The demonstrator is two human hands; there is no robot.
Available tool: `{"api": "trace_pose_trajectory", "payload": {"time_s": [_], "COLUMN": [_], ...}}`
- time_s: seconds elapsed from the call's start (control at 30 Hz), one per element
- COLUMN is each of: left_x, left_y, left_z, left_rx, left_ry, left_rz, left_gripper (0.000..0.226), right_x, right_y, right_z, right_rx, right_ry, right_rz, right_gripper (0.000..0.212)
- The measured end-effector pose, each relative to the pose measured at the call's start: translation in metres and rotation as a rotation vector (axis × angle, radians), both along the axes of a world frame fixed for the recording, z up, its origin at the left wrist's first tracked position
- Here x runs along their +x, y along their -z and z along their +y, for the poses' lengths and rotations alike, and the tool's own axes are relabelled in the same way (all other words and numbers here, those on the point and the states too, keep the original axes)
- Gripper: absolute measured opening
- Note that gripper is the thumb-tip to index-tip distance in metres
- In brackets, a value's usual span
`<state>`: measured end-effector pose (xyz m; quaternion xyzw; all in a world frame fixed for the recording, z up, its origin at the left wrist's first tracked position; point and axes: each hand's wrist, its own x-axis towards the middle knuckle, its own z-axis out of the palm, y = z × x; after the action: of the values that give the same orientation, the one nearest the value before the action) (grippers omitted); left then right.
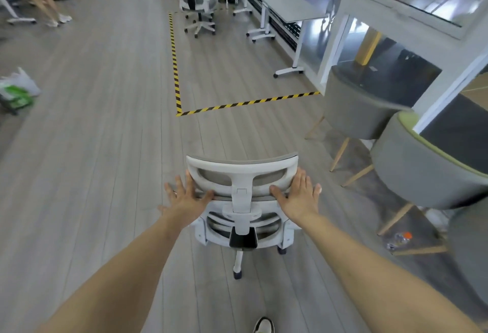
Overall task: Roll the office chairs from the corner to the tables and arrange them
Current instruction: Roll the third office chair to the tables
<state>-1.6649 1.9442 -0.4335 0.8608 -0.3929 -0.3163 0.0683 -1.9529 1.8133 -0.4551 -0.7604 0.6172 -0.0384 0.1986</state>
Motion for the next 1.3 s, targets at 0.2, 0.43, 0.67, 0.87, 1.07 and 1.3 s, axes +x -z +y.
{"api": "trace_pose_trajectory", "payload": {"time_s": [0.2,0.43,0.67,0.87,1.07,1.3], "left_x": [0.063,0.161,0.270,0.366,0.456,0.553], "left_y": [0.003,0.008,0.002,0.004,0.008,0.005], "left_z": [-0.113,-0.250,-0.384,-0.510,-0.645,-0.823], "left_rx": [-0.006,-0.043,-0.018,-0.001,-0.015,-0.008], "left_ry": [-0.055,-0.065,-0.037,-0.016,-0.007,-0.057], "left_rz": [-0.005,0.005,0.049,0.066,0.050,0.071], "left_gripper": [0.104,0.101,0.102,0.101,0.100,0.106], "right_x": [0.070,0.170,0.273,0.364,0.455,0.560], "right_y": [-0.002,0.011,0.016,0.024,0.030,0.032], "right_z": [-0.122,-0.270,-0.405,-0.528,-0.664,-0.853], "right_rx": [0.016,-0.017,-0.014,-0.029,-0.066,-0.118], "right_ry": [-0.042,-0.058,-0.043,-0.011,-0.011,-0.068], "right_rz": [0.000,-0.018,-0.051,-0.052,-0.054,-0.035], "right_gripper": [0.108,0.108,0.110,0.110,0.105,0.107]}}
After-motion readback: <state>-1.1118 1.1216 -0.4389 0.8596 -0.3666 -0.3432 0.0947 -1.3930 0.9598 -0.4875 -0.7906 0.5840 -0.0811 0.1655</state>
